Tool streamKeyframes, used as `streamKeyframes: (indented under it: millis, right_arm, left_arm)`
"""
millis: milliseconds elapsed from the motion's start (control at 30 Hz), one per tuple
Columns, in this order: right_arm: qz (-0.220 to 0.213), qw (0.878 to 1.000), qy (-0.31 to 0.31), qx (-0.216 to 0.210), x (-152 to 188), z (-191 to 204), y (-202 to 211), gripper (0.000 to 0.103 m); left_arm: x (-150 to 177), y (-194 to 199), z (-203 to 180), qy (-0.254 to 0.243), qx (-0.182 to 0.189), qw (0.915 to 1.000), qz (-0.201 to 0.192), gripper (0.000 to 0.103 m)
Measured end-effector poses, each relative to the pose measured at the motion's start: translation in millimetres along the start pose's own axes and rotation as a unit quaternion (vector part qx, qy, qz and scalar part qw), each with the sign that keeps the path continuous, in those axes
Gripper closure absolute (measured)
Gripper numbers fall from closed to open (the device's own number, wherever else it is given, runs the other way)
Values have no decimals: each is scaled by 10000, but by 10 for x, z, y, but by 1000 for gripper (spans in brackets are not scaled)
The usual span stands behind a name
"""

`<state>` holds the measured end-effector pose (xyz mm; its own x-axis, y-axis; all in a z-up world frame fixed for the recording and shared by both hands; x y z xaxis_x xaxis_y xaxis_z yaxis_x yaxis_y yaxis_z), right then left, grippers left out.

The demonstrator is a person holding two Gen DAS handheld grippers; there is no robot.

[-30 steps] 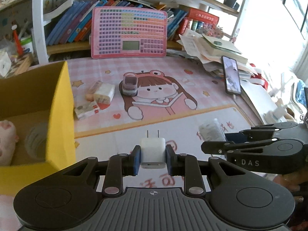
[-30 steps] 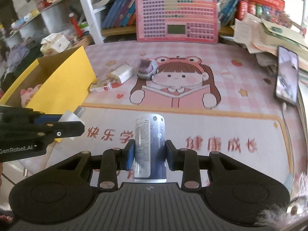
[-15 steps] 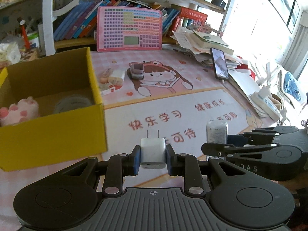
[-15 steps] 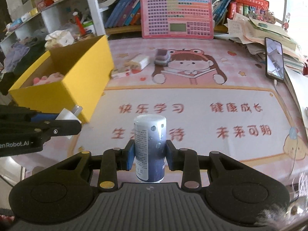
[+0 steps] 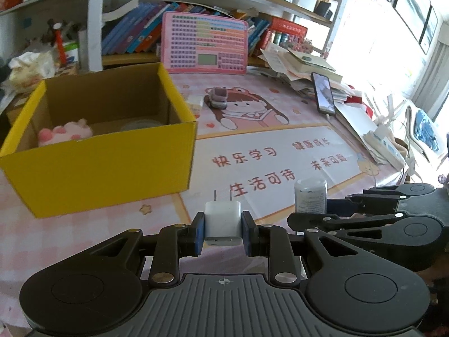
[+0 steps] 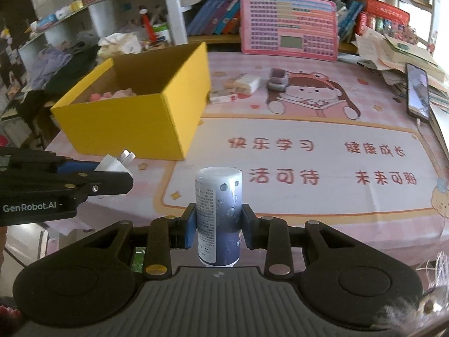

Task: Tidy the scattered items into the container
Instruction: 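Carry the charger and spray bottle with both tools over the yellow box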

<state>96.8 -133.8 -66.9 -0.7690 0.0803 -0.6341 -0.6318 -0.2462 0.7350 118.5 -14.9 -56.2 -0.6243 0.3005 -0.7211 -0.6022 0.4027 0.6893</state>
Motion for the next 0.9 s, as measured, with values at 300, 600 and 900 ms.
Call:
streamKeyframes:
  millis: [300,600,900]
  right_arm:
    - [106,9981,483,-363,48,479,-94,72]
    - [-22,9901,1138,-819,-41,1015,-178,72]
    - [-631,9822,1264,-1241,-650,1331,-108,72]
  left_arm:
    - [174,221,297,333,-312,9989,-70,78]
    - [287,470,694,700,-787,9940,-282,78]
    - [-172,704,1026,580,-1151,9875,-907,78]
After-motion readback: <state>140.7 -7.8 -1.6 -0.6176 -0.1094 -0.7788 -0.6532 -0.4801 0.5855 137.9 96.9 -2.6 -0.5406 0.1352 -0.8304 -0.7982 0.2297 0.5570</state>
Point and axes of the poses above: each gripper's, at about its wrist camera, not at the fingertips, and y roughly against the way its jaws point, z to its left, x to its underside, the point moved 9 cm from there along -y, roughly the way its jaws point, and after that the axes turned 11 degrees about -y, right-handed, at the moved point
